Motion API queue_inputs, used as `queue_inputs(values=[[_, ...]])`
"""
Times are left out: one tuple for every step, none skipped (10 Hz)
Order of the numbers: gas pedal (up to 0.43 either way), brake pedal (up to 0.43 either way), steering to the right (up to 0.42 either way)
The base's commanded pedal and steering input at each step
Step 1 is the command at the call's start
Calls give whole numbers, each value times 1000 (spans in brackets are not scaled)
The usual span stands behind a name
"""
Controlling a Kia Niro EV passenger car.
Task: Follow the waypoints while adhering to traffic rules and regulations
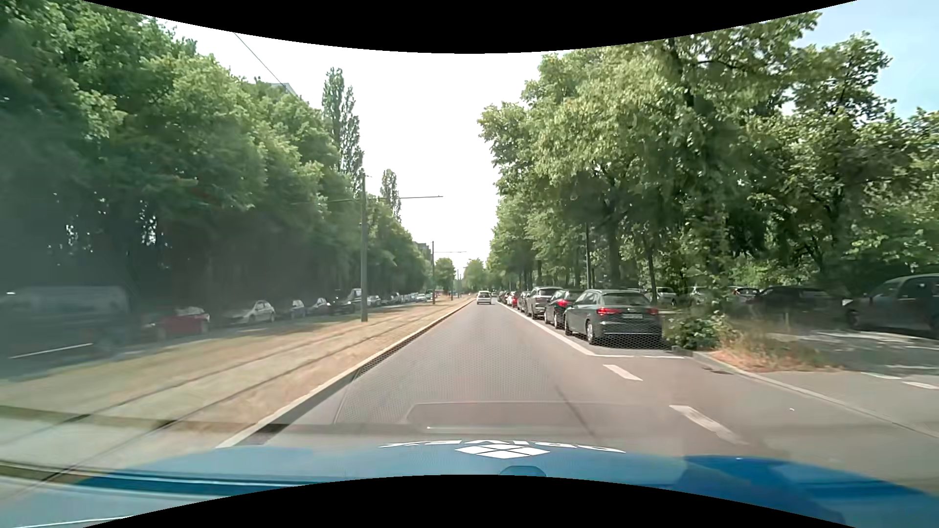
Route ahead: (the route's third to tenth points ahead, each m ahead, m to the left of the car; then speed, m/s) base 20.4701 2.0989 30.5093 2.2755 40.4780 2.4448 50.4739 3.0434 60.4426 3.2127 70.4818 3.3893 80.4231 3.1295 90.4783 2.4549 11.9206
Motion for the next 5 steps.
queue_inputs(values=[[177, 0, -2], [177, 0, -2], [169, 0, -2], [169, 0, -3], [169, 0, -4]])
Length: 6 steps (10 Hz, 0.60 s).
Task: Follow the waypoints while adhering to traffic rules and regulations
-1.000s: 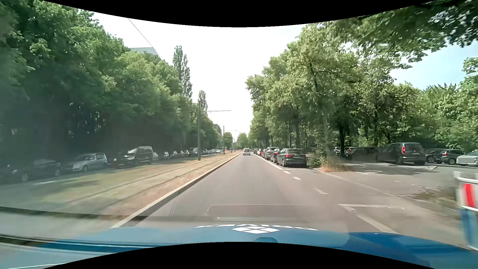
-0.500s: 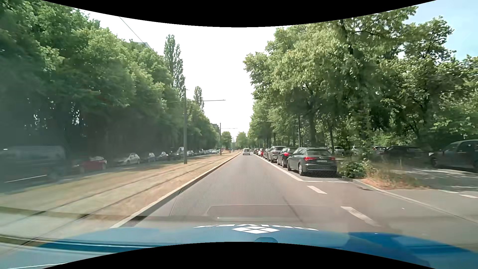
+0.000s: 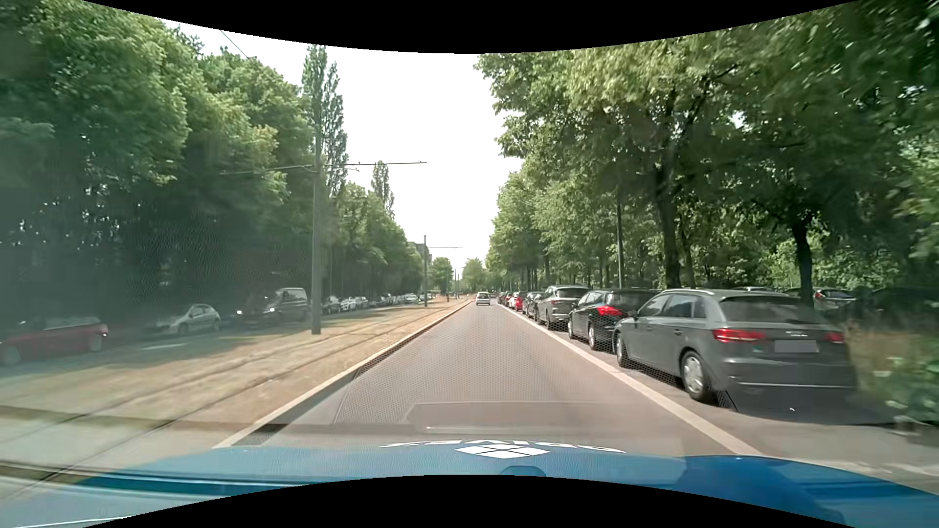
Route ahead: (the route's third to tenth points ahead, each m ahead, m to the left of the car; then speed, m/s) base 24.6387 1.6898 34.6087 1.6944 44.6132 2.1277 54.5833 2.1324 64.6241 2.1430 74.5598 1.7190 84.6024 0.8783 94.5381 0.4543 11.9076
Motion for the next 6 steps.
queue_inputs(values=[[169, 0, -6], [169, 0, -6], [169, 0, -7], [169, 0, -8], [169, 0, -9], [169, 0, -10]])
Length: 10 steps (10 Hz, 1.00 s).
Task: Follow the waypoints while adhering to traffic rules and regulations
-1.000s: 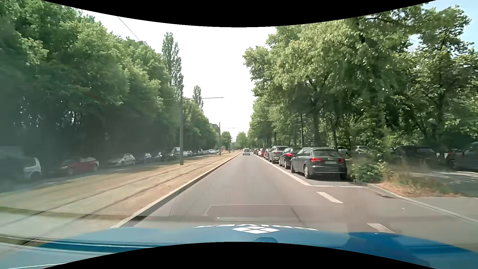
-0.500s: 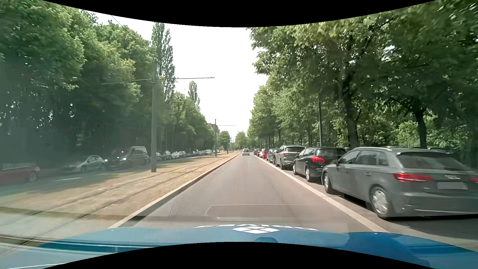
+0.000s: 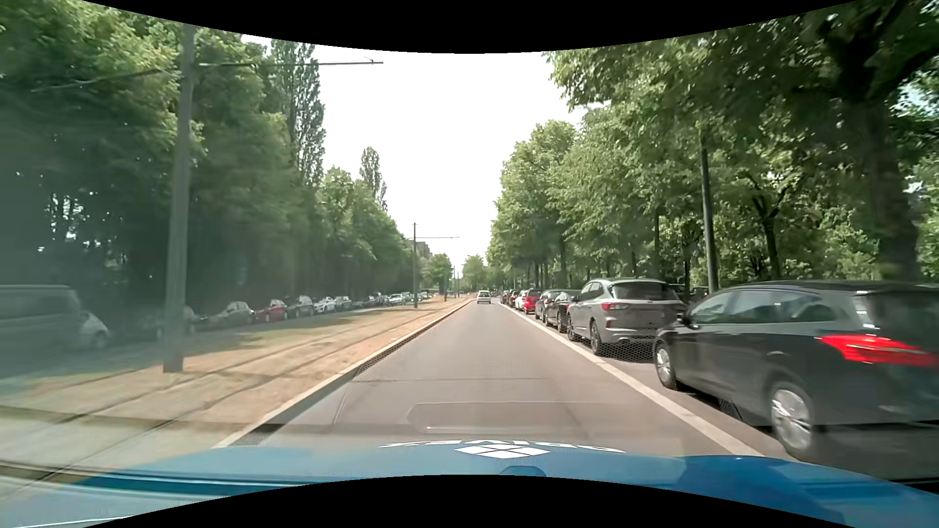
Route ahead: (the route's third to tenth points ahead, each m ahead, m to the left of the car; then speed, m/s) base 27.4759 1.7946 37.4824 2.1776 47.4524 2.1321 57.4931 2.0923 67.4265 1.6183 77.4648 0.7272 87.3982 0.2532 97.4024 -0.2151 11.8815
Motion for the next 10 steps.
queue_inputs(values=[[169, 0, -10], [157, 0, -10], [157, 0, -10], [157, 0, -9], [157, 0, -9], [157, 0, -9], [157, 0, -9], [157, 0, -9], [157, 0, -9], [157, 0, -9]])
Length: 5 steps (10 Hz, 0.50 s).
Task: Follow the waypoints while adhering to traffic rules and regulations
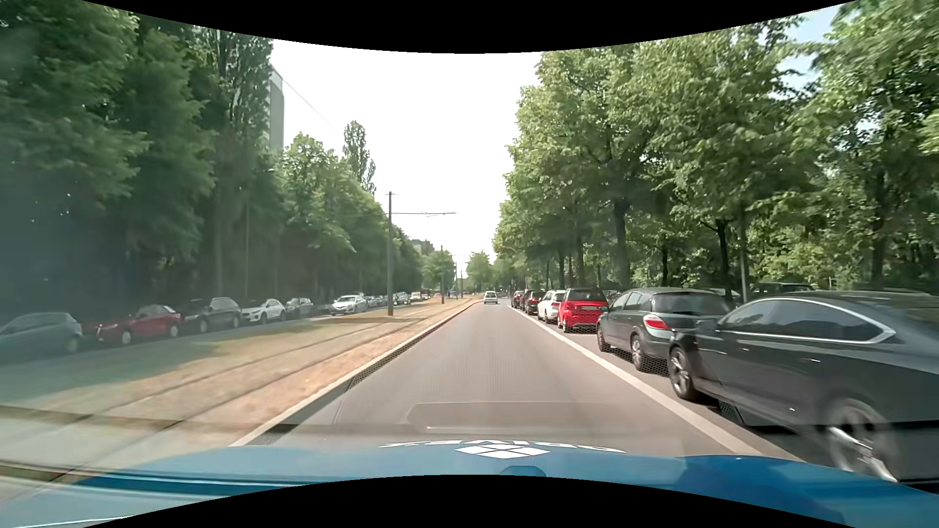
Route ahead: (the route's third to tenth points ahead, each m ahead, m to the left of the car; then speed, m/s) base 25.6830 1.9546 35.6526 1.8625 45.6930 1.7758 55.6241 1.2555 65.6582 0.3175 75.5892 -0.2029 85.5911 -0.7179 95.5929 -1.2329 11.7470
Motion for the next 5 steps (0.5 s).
queue_inputs(values=[[157, 0, -8], [157, 0, -8], [157, 0, -7], [157, 0, -6], [157, 0, -6]])
